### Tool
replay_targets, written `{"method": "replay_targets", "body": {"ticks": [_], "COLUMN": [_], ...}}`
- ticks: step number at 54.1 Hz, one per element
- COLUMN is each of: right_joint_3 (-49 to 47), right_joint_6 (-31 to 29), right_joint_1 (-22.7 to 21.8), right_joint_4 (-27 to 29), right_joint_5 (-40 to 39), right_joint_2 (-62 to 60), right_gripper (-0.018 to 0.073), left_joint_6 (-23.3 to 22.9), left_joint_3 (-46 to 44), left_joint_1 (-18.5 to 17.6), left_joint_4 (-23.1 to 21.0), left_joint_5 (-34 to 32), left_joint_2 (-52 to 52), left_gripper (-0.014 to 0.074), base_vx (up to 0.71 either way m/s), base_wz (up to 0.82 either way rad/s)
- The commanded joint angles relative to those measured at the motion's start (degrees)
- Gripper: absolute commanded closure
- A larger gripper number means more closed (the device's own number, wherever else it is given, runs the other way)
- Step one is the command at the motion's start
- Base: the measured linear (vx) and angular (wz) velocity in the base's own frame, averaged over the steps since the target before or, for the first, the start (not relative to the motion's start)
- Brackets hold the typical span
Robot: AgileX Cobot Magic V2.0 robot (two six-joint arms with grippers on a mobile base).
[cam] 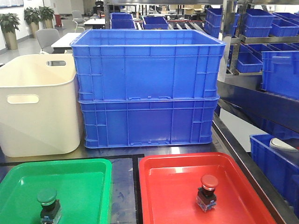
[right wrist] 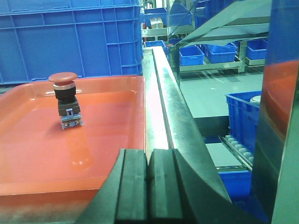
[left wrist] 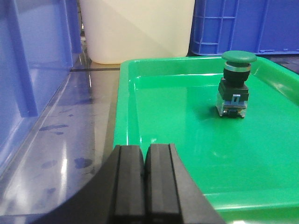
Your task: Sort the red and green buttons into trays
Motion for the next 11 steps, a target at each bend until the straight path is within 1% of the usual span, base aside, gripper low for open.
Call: {"method": "replay_targets", "body": {"ticks": [1, 11], "right_joint_3": [0.4, 0.4], "right_joint_6": [-0.15, -0.15], "right_joint_1": [-0.34, -0.34], "right_joint_4": [-0.33, -0.33], "right_joint_5": [-4.53, -4.53], "right_joint_2": [-0.38, -0.38], "right_gripper": [0.0567, 0.0567], "left_joint_6": [-0.02, -0.02], "left_joint_3": [-1.38, -1.38], "left_joint_1": [0.04, 0.04], "left_joint_4": [-0.01, -0.01], "left_joint_5": [-4.5, -4.5], "left_joint_2": [-0.74, -0.74], "left_gripper": [0.0602, 0.0602], "base_vx": [0.0, 0.0], "base_wz": [0.0, 0.0]}}
